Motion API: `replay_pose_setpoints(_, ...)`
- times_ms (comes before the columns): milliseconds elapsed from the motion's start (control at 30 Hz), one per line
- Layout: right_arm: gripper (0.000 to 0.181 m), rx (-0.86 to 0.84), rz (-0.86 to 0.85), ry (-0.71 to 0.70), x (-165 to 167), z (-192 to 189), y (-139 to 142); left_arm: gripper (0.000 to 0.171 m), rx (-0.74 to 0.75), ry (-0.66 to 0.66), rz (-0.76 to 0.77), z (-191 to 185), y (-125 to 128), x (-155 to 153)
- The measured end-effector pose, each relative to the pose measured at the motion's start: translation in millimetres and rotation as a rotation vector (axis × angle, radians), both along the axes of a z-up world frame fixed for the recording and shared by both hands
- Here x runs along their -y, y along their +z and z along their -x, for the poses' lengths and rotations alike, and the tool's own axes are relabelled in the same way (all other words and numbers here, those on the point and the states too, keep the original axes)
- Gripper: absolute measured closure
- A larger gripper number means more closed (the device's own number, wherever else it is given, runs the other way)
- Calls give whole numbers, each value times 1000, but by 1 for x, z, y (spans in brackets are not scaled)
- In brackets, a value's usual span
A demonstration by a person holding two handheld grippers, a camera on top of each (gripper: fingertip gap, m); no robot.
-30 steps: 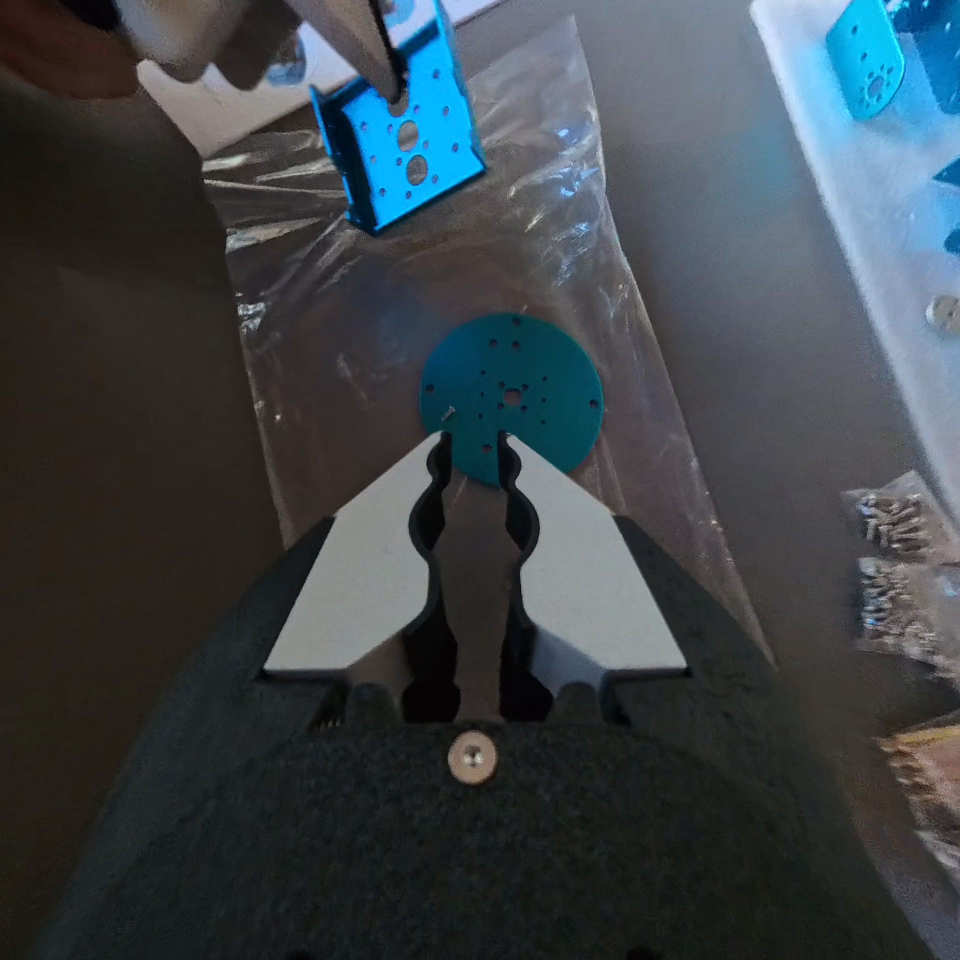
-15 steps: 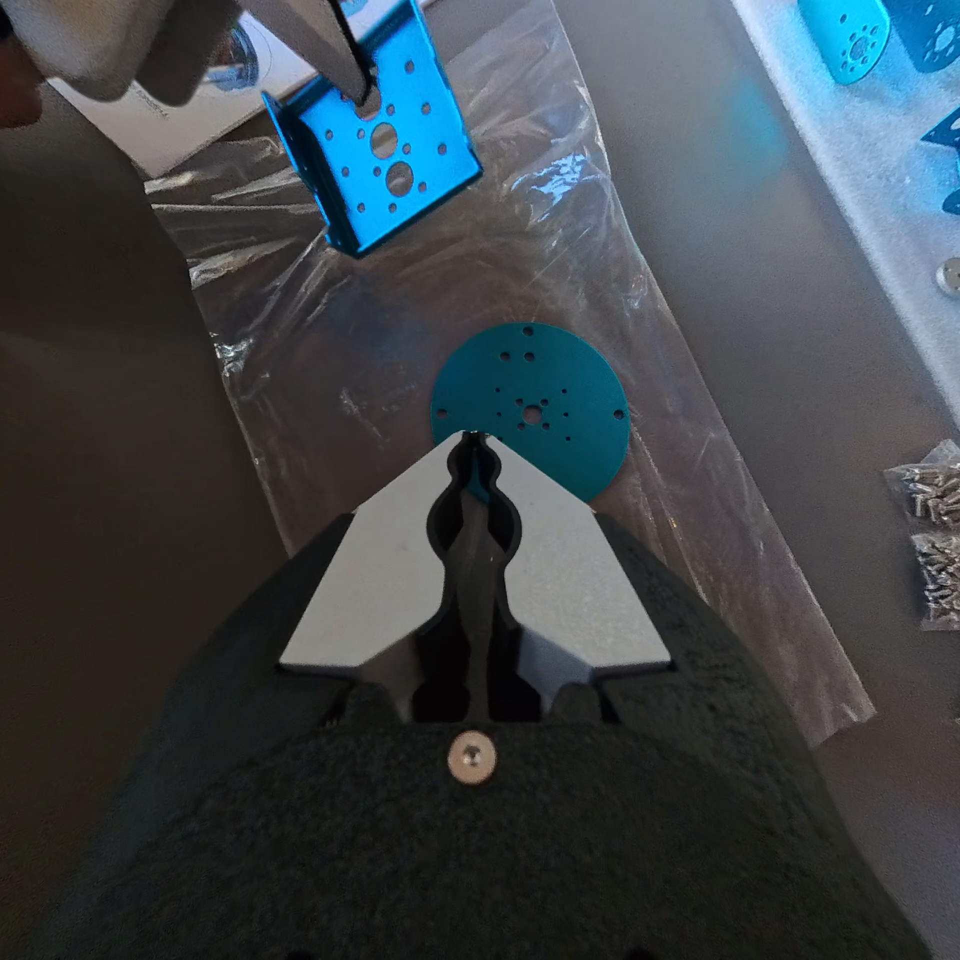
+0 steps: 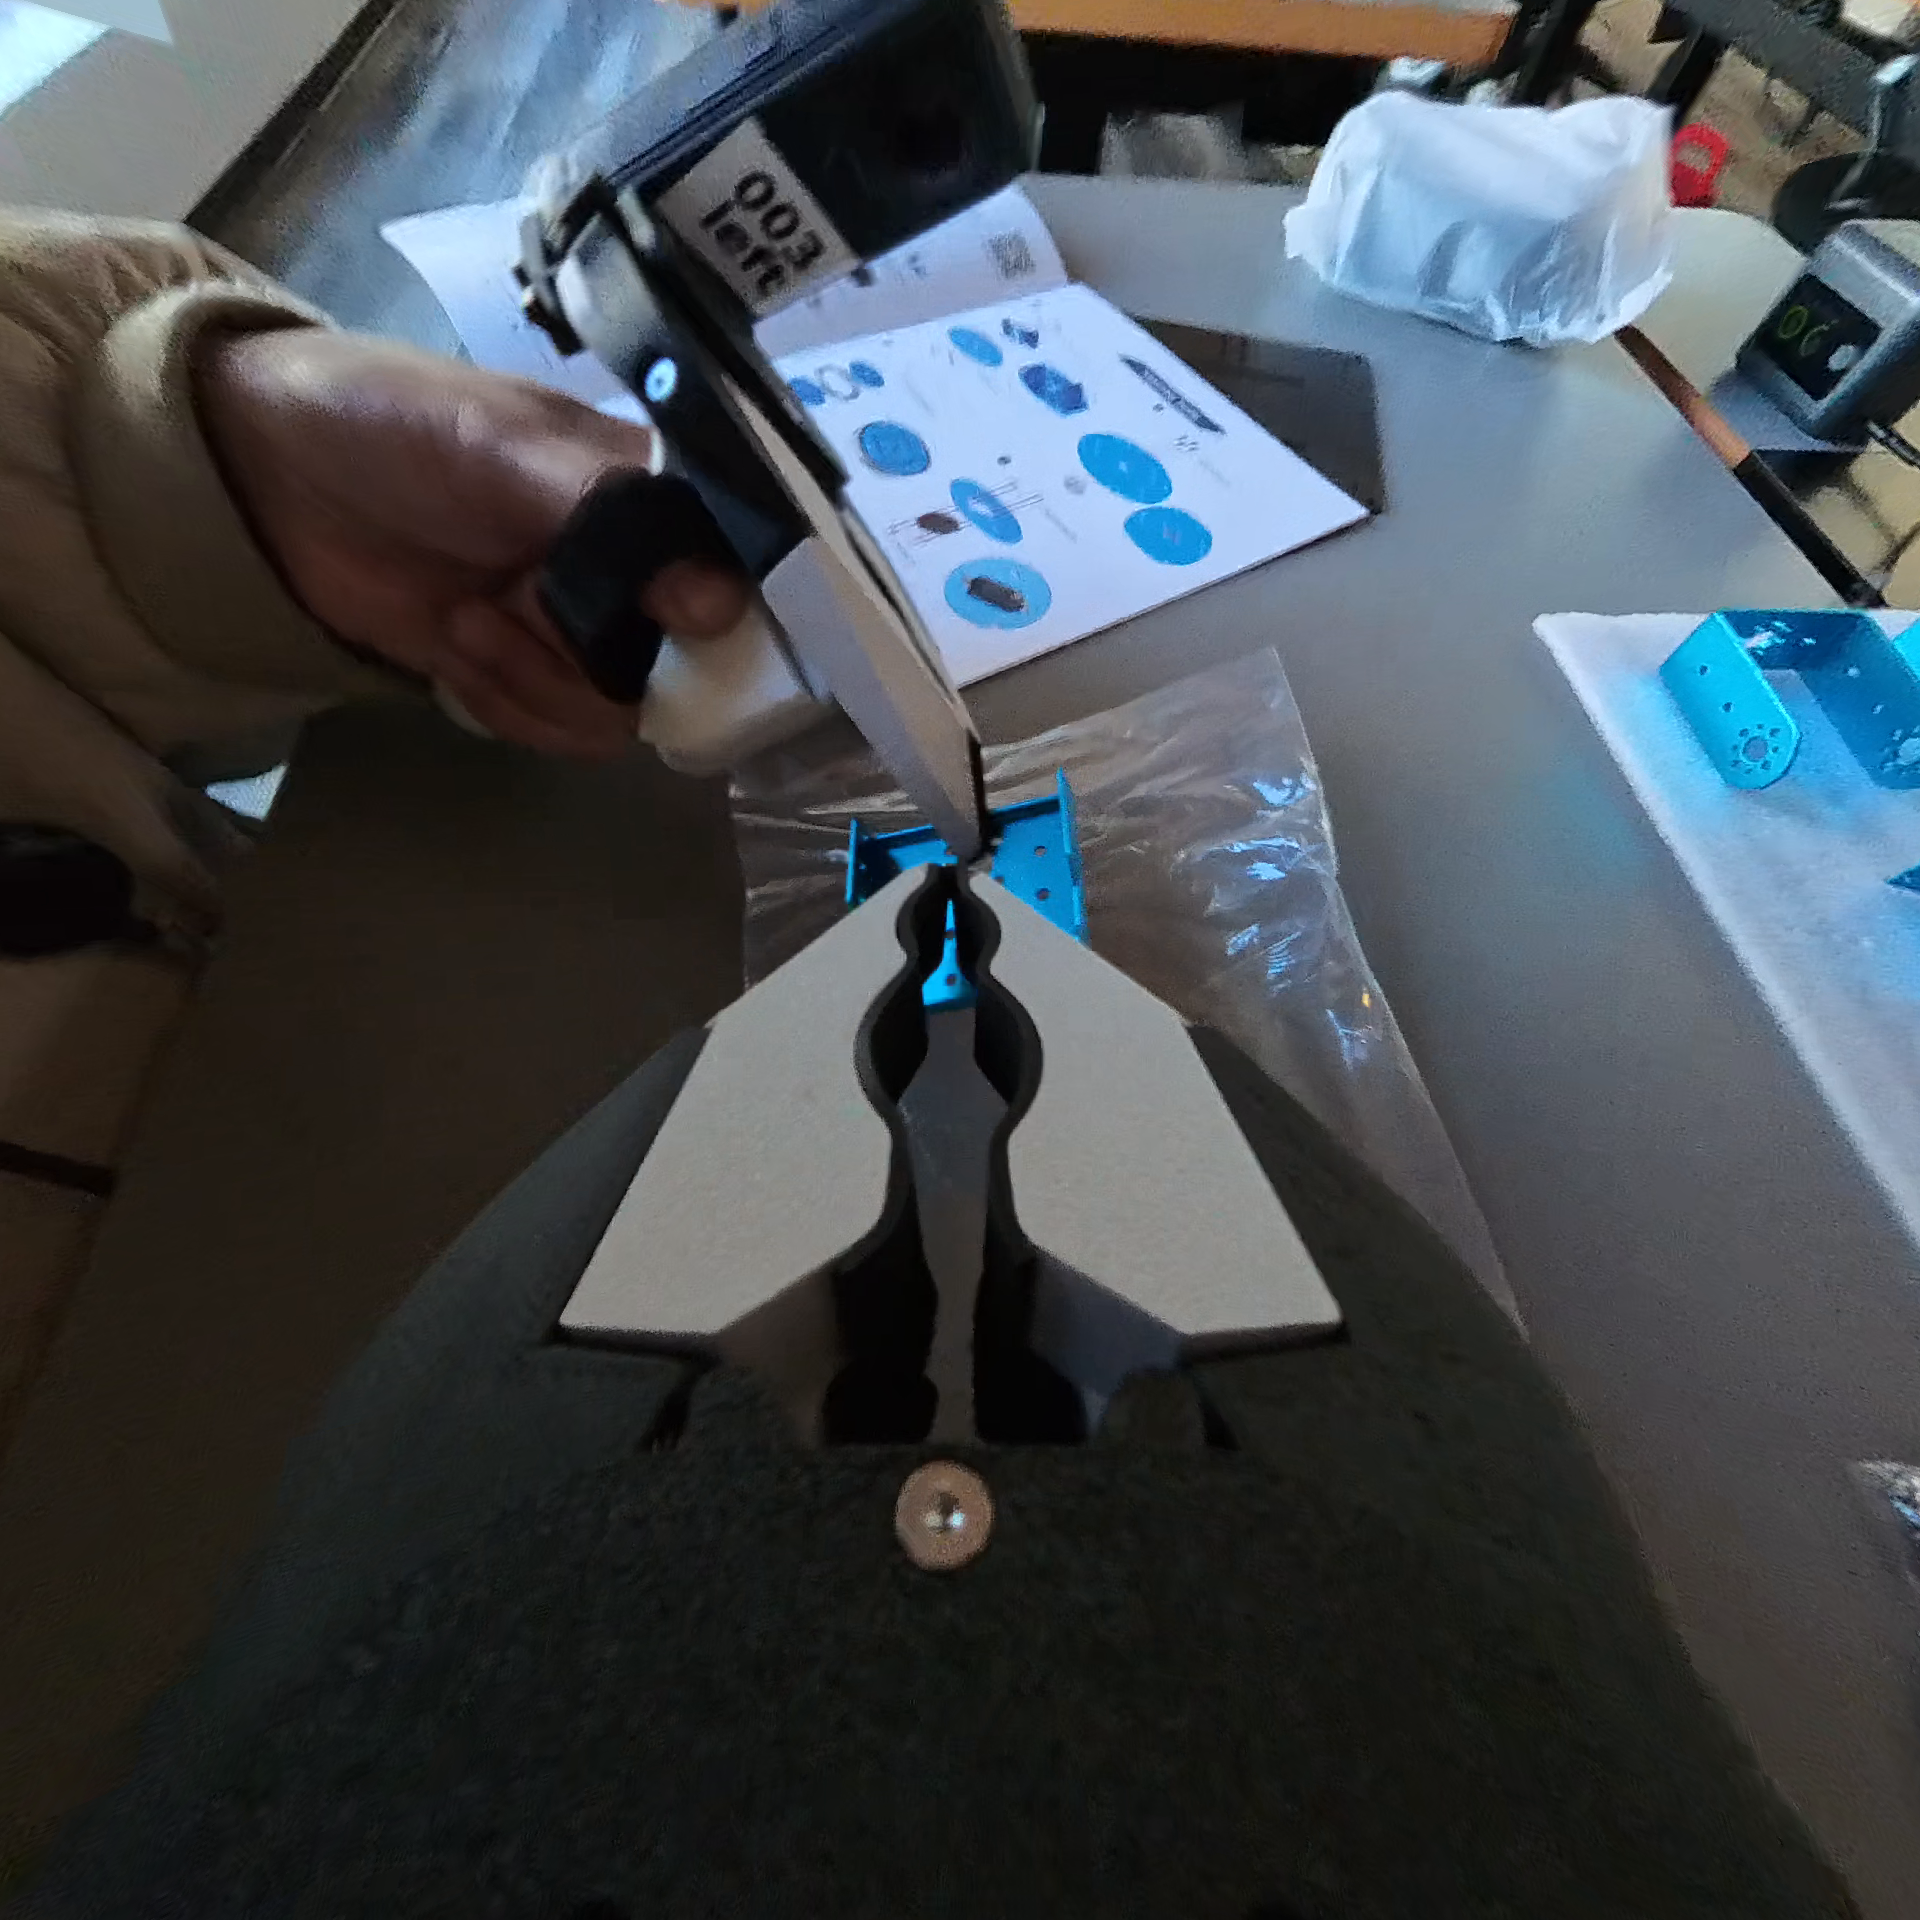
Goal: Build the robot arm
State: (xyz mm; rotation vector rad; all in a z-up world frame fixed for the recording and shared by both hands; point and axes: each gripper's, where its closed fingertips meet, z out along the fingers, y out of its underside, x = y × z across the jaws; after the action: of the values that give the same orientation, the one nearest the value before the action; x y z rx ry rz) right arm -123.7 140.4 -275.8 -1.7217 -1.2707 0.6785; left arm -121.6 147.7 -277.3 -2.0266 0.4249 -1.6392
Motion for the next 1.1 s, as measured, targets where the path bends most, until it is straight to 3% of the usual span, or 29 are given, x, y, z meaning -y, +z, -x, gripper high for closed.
replay_pose_setpoints(300,181,87,82,111,11,3,-7,170,46,7,63,1,0,2)
replay_pose_setpoints(767,179,113,71,132,11,2,-10,171,59,22,146,2,-6,3)
replay_pose_setpoints(1100,171,35,57,103,3,-4,-6,170,-59,57,107,7,-17,-1)
